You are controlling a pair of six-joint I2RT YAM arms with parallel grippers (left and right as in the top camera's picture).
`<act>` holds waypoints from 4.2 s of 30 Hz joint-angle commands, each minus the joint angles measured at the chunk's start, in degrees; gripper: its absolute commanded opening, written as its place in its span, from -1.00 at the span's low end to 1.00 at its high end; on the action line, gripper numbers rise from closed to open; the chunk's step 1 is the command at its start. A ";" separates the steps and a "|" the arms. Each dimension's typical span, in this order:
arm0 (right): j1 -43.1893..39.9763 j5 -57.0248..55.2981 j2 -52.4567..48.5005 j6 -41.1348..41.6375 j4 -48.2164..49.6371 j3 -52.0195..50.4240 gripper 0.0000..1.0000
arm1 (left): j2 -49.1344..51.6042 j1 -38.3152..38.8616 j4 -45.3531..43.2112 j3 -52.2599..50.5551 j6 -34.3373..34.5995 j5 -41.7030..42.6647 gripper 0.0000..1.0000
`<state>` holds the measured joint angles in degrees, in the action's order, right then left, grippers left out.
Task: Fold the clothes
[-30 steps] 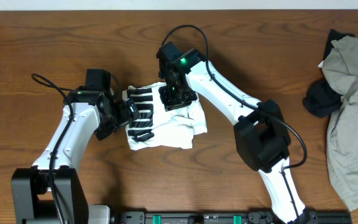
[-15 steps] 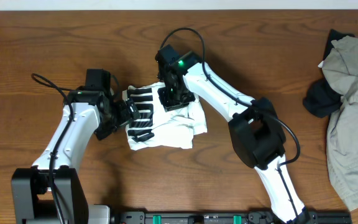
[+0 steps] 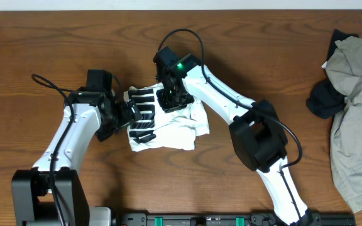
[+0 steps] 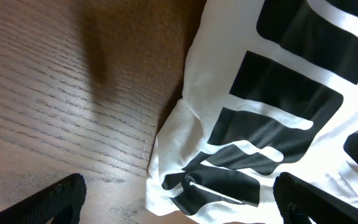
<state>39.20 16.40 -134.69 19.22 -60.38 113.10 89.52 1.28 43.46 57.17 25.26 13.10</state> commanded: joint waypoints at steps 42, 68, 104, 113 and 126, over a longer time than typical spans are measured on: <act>-4.00 -10.43 -0.42 1.31 -7.89 7.67 -0.66 | 0.61 -0.31 0.39 1.03 -0.55 -0.81 0.96; 4.44 -5.01 1.55 -2.89 -19.69 7.85 -0.74 | 0.61 -0.31 0.22 1.03 -0.57 -0.81 0.96; -4.33 -16.87 9.77 4.35 -18.53 0.48 -0.67 | 0.61 -0.31 0.42 1.03 -0.55 -0.81 0.96; -4.98 -17.79 12.50 4.26 -20.68 0.48 -0.13 | 0.61 -0.31 0.24 1.03 -3.06 -0.72 0.96; -20.44 -15.65 12.50 5.99 -19.78 0.46 0.98 | -2.43 0.15 -1.97 1.05 -16.90 11.78 0.96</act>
<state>21.54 1.08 -122.74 25.04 -80.07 112.92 89.38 1.28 41.74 57.17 11.44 22.59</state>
